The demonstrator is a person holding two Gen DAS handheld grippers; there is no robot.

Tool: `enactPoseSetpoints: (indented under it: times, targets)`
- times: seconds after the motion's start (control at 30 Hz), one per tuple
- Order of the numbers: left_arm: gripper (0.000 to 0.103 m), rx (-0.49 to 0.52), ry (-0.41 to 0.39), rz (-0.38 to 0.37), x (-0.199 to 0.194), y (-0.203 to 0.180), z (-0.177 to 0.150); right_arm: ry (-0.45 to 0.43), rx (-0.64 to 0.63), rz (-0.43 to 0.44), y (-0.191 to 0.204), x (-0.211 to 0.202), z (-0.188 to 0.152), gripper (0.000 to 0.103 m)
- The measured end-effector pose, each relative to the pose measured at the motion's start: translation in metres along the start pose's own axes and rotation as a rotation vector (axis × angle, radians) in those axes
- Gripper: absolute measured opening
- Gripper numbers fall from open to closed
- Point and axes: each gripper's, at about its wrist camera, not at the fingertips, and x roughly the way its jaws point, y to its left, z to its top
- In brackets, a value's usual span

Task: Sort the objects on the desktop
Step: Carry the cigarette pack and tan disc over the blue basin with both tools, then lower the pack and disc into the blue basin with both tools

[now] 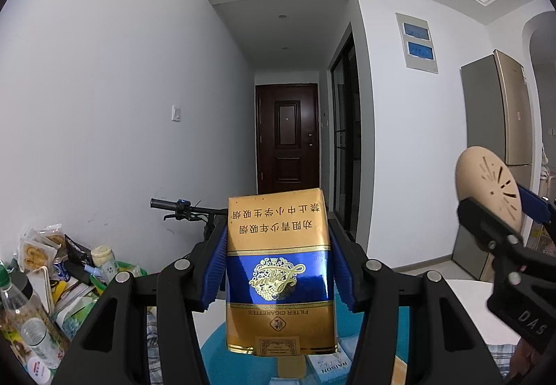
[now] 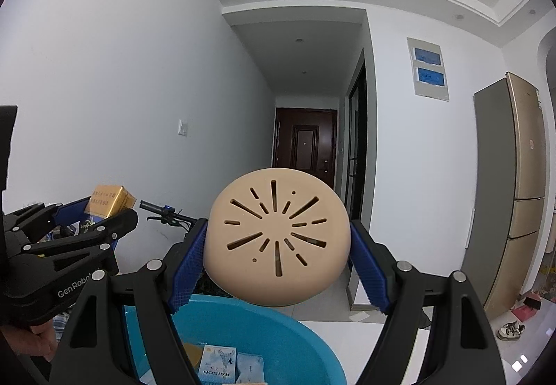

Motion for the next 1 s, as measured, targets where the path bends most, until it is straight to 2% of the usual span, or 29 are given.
enactPoseSetpoints:
  times: [0.17,0.3,0.43,0.5,0.63,0.73,0.87,1.0]
  targets:
    - [0.056,-0.013,0.052,0.004,0.027,0.001,-0.001,0.038,0.022,0.024,-0.001,0.021,-0.002,0.077]
    - [0.056,-0.015,0.152,-0.004,0.052,0.001,-0.001,0.088,0.012,0.028,-0.004,0.038,0.0,0.077]
    - [0.056,0.018,0.285,-0.02,0.078,0.001,-0.007,0.13,-0.048,0.003,-0.002,0.051,0.003,0.077]
    - [0.056,0.042,0.351,-0.018,0.092,0.001,-0.01,0.167,-0.045,0.032,-0.004,0.057,0.004,0.077]
    - [0.056,0.061,0.471,-0.028,0.115,-0.001,-0.023,0.303,-0.008,0.098,-0.011,0.077,0.001,0.077]
    - [0.056,0.103,0.53,-0.017,0.126,-0.004,-0.036,0.49,0.055,0.178,-0.022,0.104,-0.009,0.077]
    - [0.056,0.045,0.689,-0.063,0.145,0.002,-0.05,0.675,0.125,0.243,-0.034,0.13,-0.024,0.077]
    - [0.056,0.056,0.786,-0.067,0.159,-0.001,-0.065,0.822,0.109,0.28,-0.038,0.151,-0.039,0.077]
